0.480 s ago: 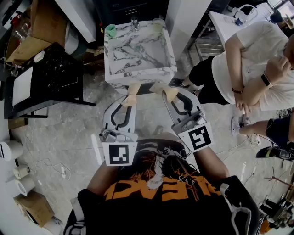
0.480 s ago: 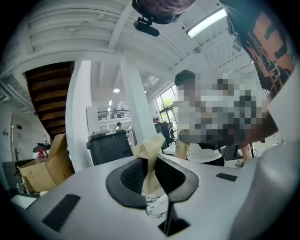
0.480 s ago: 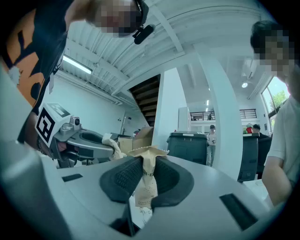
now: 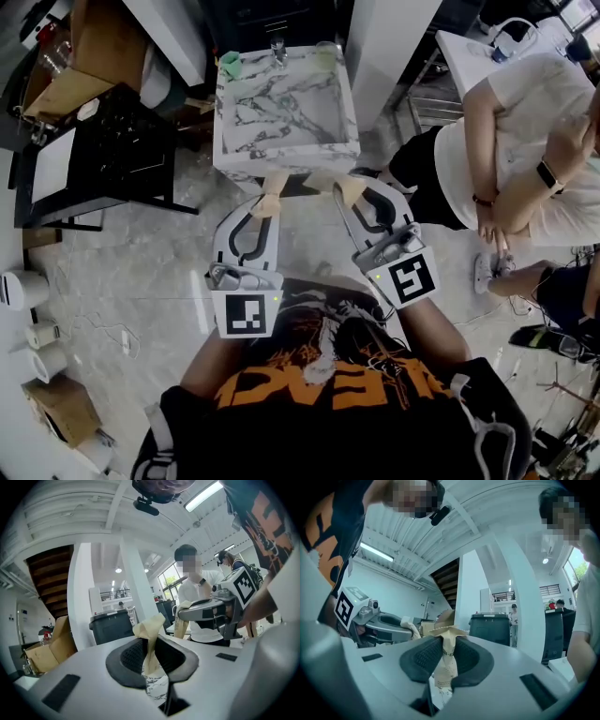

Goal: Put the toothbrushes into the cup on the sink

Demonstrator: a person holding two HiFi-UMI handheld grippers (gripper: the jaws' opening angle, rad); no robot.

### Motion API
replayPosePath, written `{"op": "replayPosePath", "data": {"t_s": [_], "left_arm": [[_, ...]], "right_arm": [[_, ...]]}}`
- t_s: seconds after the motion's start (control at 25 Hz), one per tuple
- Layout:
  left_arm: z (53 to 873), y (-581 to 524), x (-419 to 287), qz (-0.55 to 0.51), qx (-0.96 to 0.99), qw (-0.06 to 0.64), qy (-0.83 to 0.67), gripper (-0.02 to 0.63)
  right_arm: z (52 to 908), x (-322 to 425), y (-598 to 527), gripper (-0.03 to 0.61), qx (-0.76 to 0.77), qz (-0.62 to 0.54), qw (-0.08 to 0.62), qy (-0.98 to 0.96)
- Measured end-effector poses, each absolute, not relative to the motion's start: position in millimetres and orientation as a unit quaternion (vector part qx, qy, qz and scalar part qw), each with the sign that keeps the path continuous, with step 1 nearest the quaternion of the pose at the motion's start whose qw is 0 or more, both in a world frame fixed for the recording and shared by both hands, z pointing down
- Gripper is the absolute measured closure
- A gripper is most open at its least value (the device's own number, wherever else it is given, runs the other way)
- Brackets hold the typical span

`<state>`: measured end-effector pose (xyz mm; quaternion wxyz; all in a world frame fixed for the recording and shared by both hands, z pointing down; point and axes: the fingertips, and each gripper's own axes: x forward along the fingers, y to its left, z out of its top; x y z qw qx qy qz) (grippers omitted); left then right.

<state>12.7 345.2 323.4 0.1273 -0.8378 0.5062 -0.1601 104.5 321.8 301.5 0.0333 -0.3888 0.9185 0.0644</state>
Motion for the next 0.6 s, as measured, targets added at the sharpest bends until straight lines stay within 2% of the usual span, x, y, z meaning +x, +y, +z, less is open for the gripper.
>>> {"op": "replayPosePath", "data": {"t_s": [0.2,0.36,0.6], "left_arm": [[319,339,15,-0.167,-0.825,0.137,0.522,0.545],[318,321,10,-0.164,-0.821,0.131,0.532,0.545],[330,271,-2,-0.156,-0.828,0.12,0.525,0.545]], "right_arm": [[302,120,312,0.501,-0.38,0.064,0.039,0.922],[311,125,294,0.502,-0.375,0.063,0.017,0.925],[316,108,246,0.502,-0.382,0.055,0.025,0.922]]}}
